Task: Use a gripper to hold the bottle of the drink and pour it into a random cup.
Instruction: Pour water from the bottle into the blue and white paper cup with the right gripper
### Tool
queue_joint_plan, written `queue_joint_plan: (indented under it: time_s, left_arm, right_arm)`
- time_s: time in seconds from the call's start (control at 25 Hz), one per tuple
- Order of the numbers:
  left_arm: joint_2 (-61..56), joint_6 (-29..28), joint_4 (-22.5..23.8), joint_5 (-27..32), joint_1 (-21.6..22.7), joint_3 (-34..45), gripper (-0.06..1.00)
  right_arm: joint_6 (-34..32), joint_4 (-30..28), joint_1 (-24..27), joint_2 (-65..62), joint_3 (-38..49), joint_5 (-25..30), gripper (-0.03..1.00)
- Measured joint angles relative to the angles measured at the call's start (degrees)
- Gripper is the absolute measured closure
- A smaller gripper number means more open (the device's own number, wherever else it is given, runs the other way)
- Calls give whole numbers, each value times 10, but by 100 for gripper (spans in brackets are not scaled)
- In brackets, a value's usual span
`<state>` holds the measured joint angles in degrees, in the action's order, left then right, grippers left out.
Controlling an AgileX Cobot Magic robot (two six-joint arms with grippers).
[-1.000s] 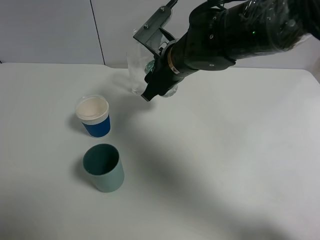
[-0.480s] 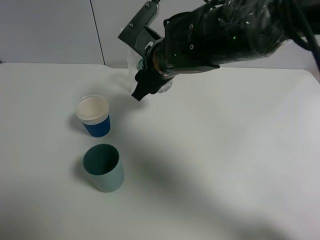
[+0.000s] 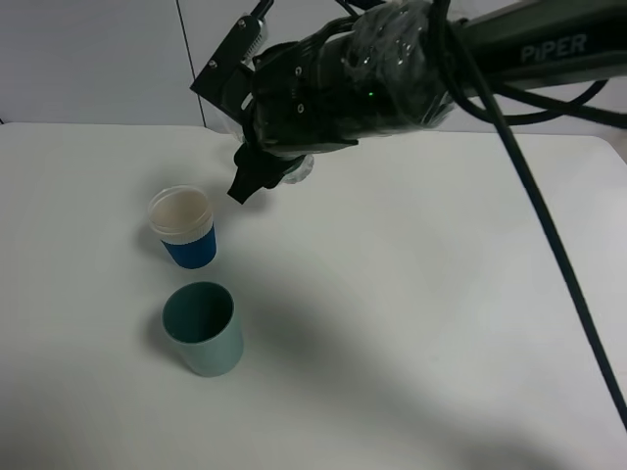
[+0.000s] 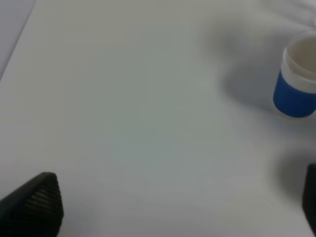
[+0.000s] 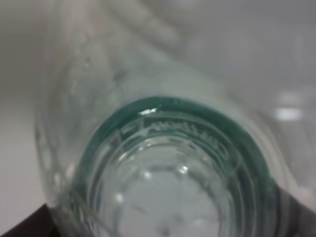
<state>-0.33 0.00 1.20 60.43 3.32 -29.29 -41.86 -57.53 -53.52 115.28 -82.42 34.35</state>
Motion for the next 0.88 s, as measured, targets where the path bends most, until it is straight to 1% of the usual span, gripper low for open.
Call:
queue_joint_plan:
  time_s: [0.12, 0.28, 0.4, 0.64, 0.88]
  left_arm:
    - [0, 0, 0, 0, 0, 0, -4]
    - [0, 0, 0, 0, 0, 0, -4]
    - [0, 0, 0, 0, 0, 0, -4]
    - [0, 0, -1, 0, 0, 0, -4]
    - [0, 0, -1, 0, 0, 0, -4]
  right_arm:
    - [19, -1, -12, 17, -23, 13, 40]
    - [56, -3, -23, 41, -52, 50, 40]
    - [76, -3, -27, 45, -57, 65, 40]
    - [116, -13, -29, 45, -59, 88, 40]
    - [134, -23, -34, 46, -62, 97, 40]
